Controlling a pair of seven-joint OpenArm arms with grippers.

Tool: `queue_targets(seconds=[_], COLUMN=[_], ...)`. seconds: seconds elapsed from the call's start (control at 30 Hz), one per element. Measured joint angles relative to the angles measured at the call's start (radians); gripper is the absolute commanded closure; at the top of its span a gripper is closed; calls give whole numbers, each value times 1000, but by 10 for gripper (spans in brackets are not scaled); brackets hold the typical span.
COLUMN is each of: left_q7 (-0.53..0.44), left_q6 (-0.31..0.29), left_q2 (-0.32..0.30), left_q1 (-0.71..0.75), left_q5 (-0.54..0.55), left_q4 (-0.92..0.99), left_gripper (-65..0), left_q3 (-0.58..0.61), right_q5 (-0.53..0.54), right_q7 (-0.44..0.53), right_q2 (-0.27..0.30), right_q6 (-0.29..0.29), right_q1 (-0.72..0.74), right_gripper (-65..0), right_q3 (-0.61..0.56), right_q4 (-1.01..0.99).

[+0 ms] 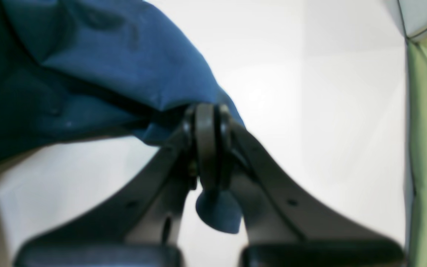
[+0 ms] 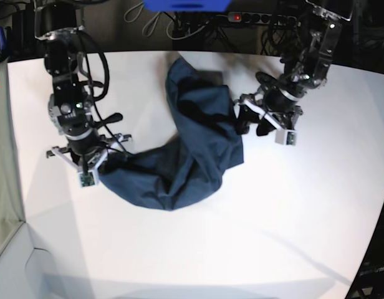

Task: Layout the t-shirt on the table in an organized manner, then fold the t-shirt properly
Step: 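Release the shirt with the left gripper and raise it, then lower the left gripper onto another shirt edge and grasp it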

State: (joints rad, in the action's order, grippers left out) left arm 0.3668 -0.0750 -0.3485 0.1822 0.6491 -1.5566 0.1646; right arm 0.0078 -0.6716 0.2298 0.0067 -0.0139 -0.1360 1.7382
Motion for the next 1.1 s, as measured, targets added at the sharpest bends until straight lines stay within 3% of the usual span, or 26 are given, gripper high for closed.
queue_targets(seconds=[0.67,0.77,0.9,1.0,1.1], left_q7=[-1,-2,0,-2,9], left_q6=[-5,-4,-5,-4,1], left_q2=[89,85,91,90,79], left_q1=[-78,-83,-82,-83,-69], left_q5=[-5,-5,-2,0,2], left_q4=[97,102,98,94,37], left_gripper=[-358,-260,0,-22,-1], left_q3=[5,19,47,42,39], right_q5=[0,0,0,0,0], right_q7=[-1,0,0,-1,-1], right_q2=[0,1,2,3,2], right_q6=[0,0,0,0,0], right_q1=[0,0,0,0,0], right_gripper=[0,0,0,0,0], right_q3=[0,0,0,0,0], right_q4=[0,0,0,0,0])
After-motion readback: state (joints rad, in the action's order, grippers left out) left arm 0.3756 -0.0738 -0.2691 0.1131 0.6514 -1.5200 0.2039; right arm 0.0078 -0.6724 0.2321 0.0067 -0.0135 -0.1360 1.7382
